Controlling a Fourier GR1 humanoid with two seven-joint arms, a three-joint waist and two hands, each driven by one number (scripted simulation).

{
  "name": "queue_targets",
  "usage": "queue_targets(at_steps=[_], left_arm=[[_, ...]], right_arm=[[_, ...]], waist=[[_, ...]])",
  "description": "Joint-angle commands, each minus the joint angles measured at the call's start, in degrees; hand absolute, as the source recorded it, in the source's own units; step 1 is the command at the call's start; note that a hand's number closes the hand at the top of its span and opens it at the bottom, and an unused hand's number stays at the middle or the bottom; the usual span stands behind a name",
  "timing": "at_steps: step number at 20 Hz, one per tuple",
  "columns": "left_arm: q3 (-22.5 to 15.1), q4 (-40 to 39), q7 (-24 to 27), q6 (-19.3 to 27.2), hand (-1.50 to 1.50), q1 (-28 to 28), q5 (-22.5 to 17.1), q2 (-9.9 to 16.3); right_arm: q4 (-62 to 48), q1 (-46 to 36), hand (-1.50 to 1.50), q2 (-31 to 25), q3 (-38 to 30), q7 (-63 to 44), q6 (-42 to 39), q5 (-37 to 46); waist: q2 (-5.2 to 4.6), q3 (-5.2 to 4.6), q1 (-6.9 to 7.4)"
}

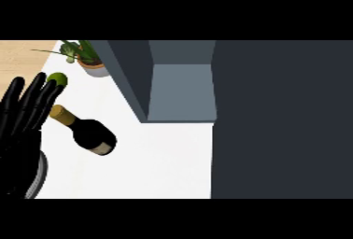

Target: Pick up the wine, place it into the cabinet and close the cabinet

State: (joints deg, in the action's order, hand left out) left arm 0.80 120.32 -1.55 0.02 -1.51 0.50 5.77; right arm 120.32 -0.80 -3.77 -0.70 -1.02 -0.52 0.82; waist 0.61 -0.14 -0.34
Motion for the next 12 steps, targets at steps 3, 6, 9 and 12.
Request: queue_targets(at_steps=[3, 6, 9, 12], left_arm=[[-3.53, -3.49, -2.82, -11.91, -1.50, -7.08, -11.94, 3.75], [-8.61, -6.98, -1.92, -22.17, -1.50, -8.70, -20.69, 5.12], [-11.64, -9.36, -11.51, -25.30, -1.50, -5.78, -30.03, 5.26], [-8.43, -6.35, -19.08, -26.18, -1.50, -8.88, -40.55, 9.08]], right_arm=[[1.97, 2.51, -1.50, 0.24, -0.59, 1.55, -1.02, -2.13], [3.67, 3.68, -1.50, 1.04, 3.60, 0.17, -1.56, -0.46], [5.41, 5.76, -1.50, -1.37, 10.69, -4.29, -10.31, -7.14], [11.51, 10.68, -1.50, -1.81, 12.38, -8.06, -10.65, -9.15]], waist=[[-0.73, 0.15, -1.54], [-1.08, -0.07, -3.83], [-0.75, 0.08, -2.45], [-0.28, 0.16, -1.29]])
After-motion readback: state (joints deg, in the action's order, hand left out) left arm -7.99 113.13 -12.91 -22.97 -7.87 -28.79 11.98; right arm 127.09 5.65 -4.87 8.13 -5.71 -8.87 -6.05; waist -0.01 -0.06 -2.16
